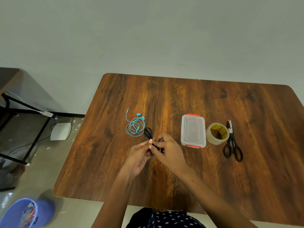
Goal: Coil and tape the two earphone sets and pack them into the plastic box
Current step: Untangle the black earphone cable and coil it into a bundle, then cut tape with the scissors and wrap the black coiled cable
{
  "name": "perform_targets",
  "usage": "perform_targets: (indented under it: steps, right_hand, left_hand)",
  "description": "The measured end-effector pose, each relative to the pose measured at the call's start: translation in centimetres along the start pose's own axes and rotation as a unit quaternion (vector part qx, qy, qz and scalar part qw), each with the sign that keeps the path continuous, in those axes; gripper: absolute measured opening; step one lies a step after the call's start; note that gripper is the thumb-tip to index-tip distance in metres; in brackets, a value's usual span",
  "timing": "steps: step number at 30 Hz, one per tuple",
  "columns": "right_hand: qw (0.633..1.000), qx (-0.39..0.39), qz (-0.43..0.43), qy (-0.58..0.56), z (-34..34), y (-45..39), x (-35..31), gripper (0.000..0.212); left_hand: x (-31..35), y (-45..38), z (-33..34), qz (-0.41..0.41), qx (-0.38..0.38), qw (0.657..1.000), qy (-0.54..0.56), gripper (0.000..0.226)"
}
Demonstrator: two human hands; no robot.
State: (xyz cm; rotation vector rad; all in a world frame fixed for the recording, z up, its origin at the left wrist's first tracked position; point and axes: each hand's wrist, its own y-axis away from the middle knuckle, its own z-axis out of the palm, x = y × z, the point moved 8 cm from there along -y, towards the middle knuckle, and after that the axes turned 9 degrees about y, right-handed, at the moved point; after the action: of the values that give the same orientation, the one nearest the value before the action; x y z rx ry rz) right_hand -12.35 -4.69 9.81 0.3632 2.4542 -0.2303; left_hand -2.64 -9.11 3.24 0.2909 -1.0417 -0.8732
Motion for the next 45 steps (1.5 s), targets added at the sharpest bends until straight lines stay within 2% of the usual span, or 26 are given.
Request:
perform_targets:
  steps: [10,14,21,26,28,30,35,45]
  right_hand:
    - [1.0,0.003,-0.023,0.002,-0.2,-0.5,-0.2,0.024]
    - [1.0,-0.003,-0.023,0.02,0.0,-0.4,-0.1,0.024]
    - [0.996,0.006,-0.011,0.084,0.6,-0.3,0.4,0.021]
    - [1.0,-0.018,0.008,0.011,0.4,-1.2,1.1,0.016]
    - [0.995,-0.042,0.049,-0.083,0.3,-1.5,2.3,0.014]
    - [0.985,-0.02,0.094,-0.144,-0.5,-1.6,3.9,0.009]
    - [0.982,0.041,0.134,-0.13,-2.5,-1.9,6.8,0.009]
    - [0.98,0.07,0.176,-0.059,-5.3,-0.9,11.9,0.01]
  left_hand:
    - [0.7,-0.3,0.4,-0.011,-0.026,1.0,0.008,0.017]
    - [0.8,-0.2,0.0,0.024,0.035,0.999,-0.031,0.016]
    - [0.0,0.5,-0.1,0.065,0.145,0.987,-0.017,0.024]
    - [-0.1,0.1,-0.7,0.051,0.166,0.985,-0.012,0.02]
    - [0.3,-0.3,-1.0,0.057,0.163,0.985,-0.022,0.015]
    - [0.8,-0.5,-1.0,0.066,0.15,0.986,-0.037,0.013]
    - [1.2,-0.7,-0.1,0.068,0.101,0.99,-0.068,0.015]
    - [0.3,-2.2,6.0,0.051,0.01,0.987,-0.15,0.016]
